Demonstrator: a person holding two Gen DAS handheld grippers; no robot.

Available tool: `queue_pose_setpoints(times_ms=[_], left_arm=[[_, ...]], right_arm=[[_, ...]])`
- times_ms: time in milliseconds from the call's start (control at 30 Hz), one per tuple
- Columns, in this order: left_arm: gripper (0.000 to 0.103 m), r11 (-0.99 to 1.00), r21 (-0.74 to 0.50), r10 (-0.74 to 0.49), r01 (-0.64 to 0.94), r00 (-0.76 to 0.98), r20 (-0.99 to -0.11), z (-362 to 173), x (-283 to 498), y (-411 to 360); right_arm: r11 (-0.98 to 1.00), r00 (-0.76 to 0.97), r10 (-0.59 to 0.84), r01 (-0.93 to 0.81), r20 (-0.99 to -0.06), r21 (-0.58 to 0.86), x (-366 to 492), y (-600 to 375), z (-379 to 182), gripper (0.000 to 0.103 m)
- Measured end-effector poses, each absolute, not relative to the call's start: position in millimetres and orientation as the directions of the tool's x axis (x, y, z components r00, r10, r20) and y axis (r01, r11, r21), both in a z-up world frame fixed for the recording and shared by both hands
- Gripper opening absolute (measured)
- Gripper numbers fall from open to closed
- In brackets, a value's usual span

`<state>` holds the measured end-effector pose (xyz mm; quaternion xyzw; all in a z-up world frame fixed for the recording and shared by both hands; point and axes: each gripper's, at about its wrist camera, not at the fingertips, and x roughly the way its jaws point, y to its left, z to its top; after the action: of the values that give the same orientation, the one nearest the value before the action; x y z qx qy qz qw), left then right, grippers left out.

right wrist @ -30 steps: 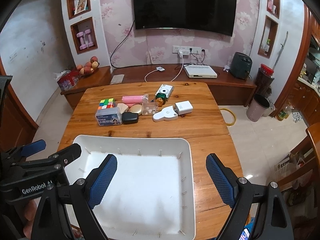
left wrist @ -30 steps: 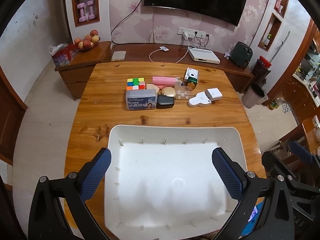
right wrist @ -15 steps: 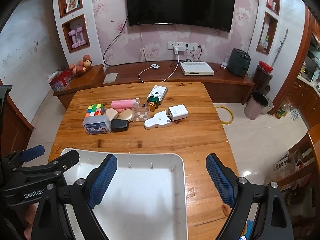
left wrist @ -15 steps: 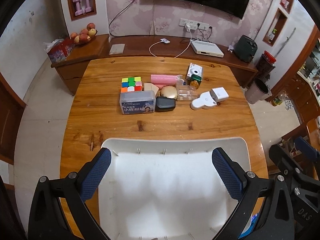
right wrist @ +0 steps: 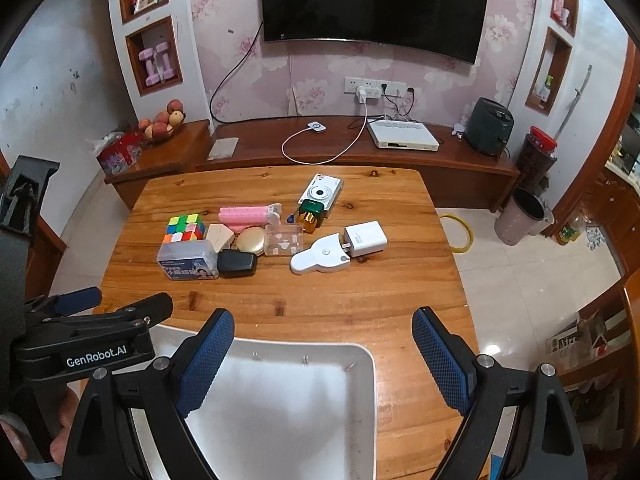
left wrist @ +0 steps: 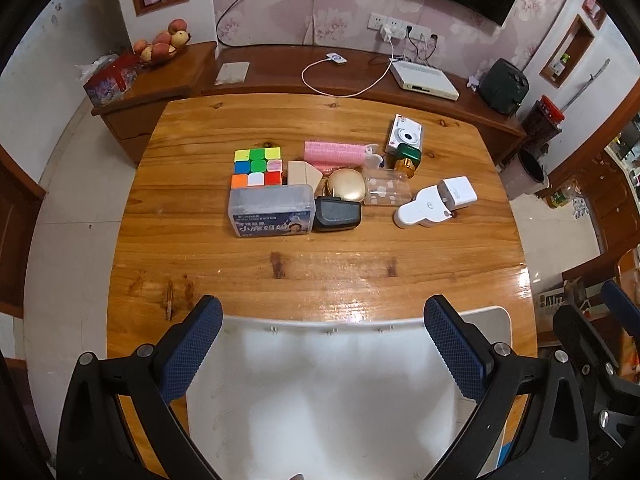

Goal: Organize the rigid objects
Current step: 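Reach the left tool to the clear plastic box and close on it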

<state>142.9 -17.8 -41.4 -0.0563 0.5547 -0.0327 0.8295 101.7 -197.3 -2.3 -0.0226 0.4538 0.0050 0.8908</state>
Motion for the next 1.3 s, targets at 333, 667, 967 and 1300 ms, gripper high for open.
queue_pose_setpoints(times_ms=[333, 667, 967, 1300], left_arm=[[0.101, 0.989, -0.141, -0.119, -0.036, 0.362, -0.925, -38.3, 188.5, -3.5], [0.101, 0.986, -0.140, -0.112, -0.087, 0.272, -0.956, -93.6, 233.8, 4.5], [0.101, 0.986, -0.031, 0.008, -0.161, 0.234, -0.972, -136.3, 263.2, 2.4], [0.102, 0.988, 0.048, 0.080, -0.148, 0.221, -0.972, -144.6, 271.0, 3.9]], right_arm=[[1.000, 0.588, -0.008, -0.012, -0.809, -0.019, 131.7, -205.0, 3.6, 0.091], [0.999, 0.573, 0.034, -0.017, -0.819, 0.030, 154.3, -208.8, -10.2, 0.091], [0.998, 0.511, 0.068, -0.044, -0.857, 0.053, 160.7, -202.8, -50.7, 0.091], [0.995, 0.490, 0.098, -0.045, -0.866, 0.087, 163.1, -208.6, -64.4, 0.091]])
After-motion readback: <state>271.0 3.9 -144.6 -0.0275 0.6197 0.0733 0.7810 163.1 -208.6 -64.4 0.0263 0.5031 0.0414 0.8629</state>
